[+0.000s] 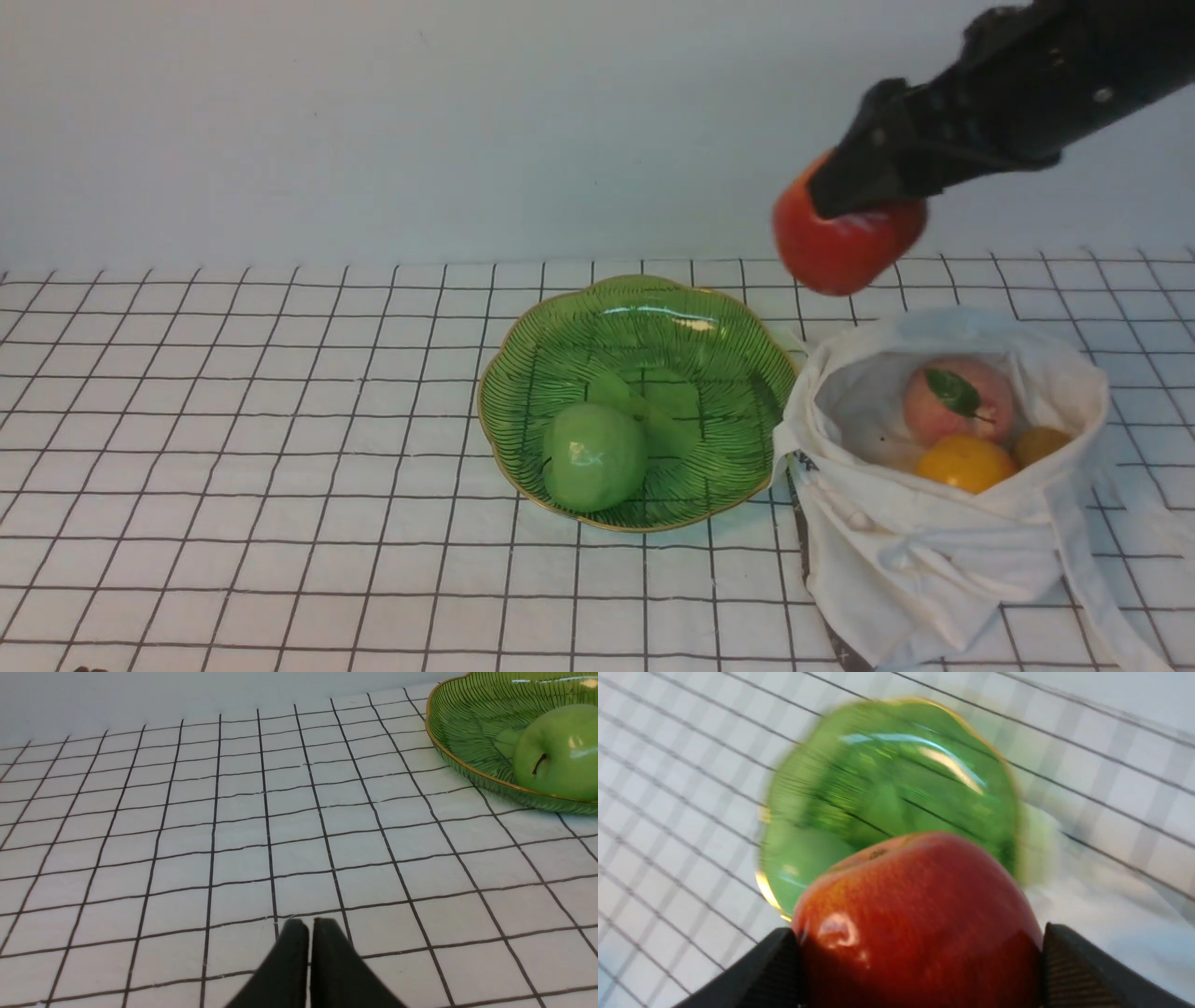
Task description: Take the fruit out of the bag on the white checkered tablecloth and place them on the plate.
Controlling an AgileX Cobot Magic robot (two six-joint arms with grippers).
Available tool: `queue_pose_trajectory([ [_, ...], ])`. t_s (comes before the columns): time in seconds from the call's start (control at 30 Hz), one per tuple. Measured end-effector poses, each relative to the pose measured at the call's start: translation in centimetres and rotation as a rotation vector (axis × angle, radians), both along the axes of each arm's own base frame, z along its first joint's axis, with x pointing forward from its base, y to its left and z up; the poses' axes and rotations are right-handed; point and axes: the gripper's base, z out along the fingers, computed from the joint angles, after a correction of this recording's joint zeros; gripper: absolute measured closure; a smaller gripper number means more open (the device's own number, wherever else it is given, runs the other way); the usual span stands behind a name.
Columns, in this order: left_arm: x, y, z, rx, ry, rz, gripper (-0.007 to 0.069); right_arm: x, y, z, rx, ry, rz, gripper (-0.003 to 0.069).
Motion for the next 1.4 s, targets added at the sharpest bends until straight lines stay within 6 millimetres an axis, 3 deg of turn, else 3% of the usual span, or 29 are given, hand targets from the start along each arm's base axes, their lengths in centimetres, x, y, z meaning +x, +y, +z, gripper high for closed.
queue_pose_trajectory([
  [0.1,0.0,0.0,0.0,0.000,0.000,0.000,0.0632,1.1,2.4,-2.2,0.012,0.009,0.063,0.0057],
  [0.17,0.0,0.0,0.0,0.000,0.000,0.000,0.0632,2.8,4.6,-5.6,-0.001,0.026,0.083,0.0057],
  [0.2,0.0,0.0,0.0,0.000,0.000,0.000,0.0632,2.9,4.6,-5.9,-0.004,0.032,0.084,0.0057],
  [0.23,0.0,0.0,0.0,0.000,0.000,0.000,0.0632,4.1,5.3,-7.9,-0.010,0.039,0.070,0.0057],
  [0.4,0.0,0.0,0.0,0.000,0.000,0.000,0.0632,6.9,5.9,-13.0,-0.027,0.039,0.000,0.0053],
  [0.57,0.0,0.0,0.0,0.000,0.000,0.000,0.0632,7.9,6.0,-15.3,-0.029,0.047,-0.042,-0.0022],
  [0.73,0.0,0.0,0.0,0.000,0.000,0.000,0.0632,8.1,5.9,-15.2,-0.052,0.024,-0.037,-0.0032],
  [0.93,0.0,0.0,0.0,0.000,0.000,0.000,0.0632,8.0,6.0,-11.8,-0.127,0.048,0.063,-0.0029],
  [0.97,0.0,0.0,0.0,0.000,0.000,0.000,0.0632,8.0,6.0,-9.7,-0.139,0.054,0.082,-0.0007],
  [1.03,0.0,0.0,0.0,0.000,0.000,0.000,0.0632,7.8,5.9,-7.4,-0.151,0.068,0.096,0.0027],
  [1.1,0.0,0.0,0.0,0.000,0.000,0.000,0.0632,7.7,5.6,-3.7,-0.160,0.029,0.081,0.0097],
  [1.2,0.0,0.0,0.0,0.000,0.000,0.000,0.0632,7.5,5.0,-0.1,-0.154,-0.047,0.005,0.0210],
  [1.33,0.0,0.0,0.0,0.000,0.000,0.000,0.0632,6.4,3.9,4.0,-0.152,-0.144,-0.084,0.0408],
  [1.4,0.0,0.0,0.0,0.000,0.000,0.000,0.0632,5.8,3.4,5.0,-0.162,-0.165,-0.103,0.0500],
])
